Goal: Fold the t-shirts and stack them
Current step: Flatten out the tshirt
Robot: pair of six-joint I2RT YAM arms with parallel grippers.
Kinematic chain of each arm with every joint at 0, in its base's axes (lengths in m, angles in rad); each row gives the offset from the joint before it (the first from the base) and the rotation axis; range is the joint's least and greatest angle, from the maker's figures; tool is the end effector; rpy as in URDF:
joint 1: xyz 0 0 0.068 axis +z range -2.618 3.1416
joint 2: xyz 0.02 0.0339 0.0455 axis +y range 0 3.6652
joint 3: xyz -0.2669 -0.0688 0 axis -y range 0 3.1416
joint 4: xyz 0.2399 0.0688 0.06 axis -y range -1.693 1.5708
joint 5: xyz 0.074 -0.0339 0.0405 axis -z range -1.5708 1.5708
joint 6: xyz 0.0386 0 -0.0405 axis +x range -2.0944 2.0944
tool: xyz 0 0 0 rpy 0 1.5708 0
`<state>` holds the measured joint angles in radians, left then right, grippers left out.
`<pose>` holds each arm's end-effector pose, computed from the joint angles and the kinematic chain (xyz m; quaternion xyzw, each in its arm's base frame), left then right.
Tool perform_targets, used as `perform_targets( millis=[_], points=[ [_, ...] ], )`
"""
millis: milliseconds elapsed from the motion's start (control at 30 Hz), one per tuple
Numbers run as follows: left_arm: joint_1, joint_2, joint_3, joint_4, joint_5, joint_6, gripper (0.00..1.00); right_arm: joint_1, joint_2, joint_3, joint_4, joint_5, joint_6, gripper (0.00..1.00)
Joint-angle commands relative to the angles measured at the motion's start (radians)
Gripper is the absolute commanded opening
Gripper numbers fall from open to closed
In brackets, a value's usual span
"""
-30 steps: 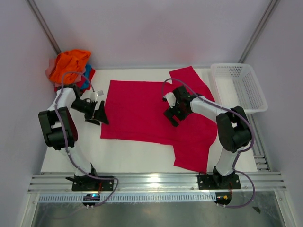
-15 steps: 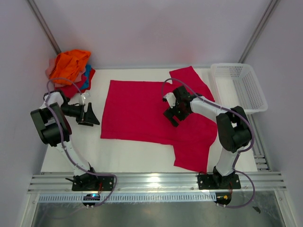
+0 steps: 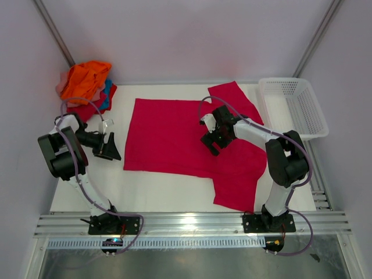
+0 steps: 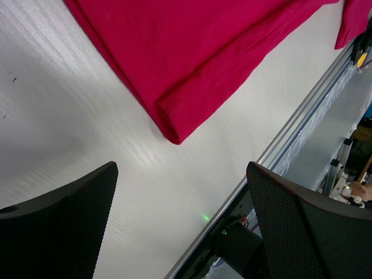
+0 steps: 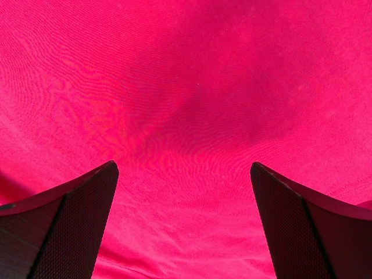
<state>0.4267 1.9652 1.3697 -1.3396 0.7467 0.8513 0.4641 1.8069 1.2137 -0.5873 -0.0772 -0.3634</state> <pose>0.3007 0.1079 0.1794 0.1284 0.9091 -0.3885 0.0785 0.3185 0.1628 0.1846 -0.4010 0.8946 0.0476 0.1916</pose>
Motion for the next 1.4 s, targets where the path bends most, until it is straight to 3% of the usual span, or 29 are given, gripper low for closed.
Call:
perform_targets(
  millis=[0, 200, 700, 1100, 1367],
  points=[
    [-0.003, 0.018, 0.014, -0.322, -0.020, 0.040, 0.94, 0.007, -0.018, 0.010, 0.009, -0.007, 0.007, 0.99],
    [-0.017, 0.055, 0.019, -0.320, -0.036, 0.068, 0.94, 0.007, -0.011, 0.014, 0.011, -0.003, 0.009, 0.99],
    [-0.172, 0.061, 0.031, -0.317, 0.039, 0.086, 0.95, 0.005, -0.001, 0.017, 0.009, 0.008, 0.009, 0.99],
    [-0.197, 0.035, 0.000, -0.322, -0.021, 0.078, 0.94, 0.005, 0.000, 0.017, 0.007, 0.007, 0.011, 0.99],
    [-0.197, 0.006, -0.017, -0.323, -0.078, 0.077, 0.85, 0.007, 0.002, 0.020, 0.007, 0.005, 0.009, 0.99]
  ],
)
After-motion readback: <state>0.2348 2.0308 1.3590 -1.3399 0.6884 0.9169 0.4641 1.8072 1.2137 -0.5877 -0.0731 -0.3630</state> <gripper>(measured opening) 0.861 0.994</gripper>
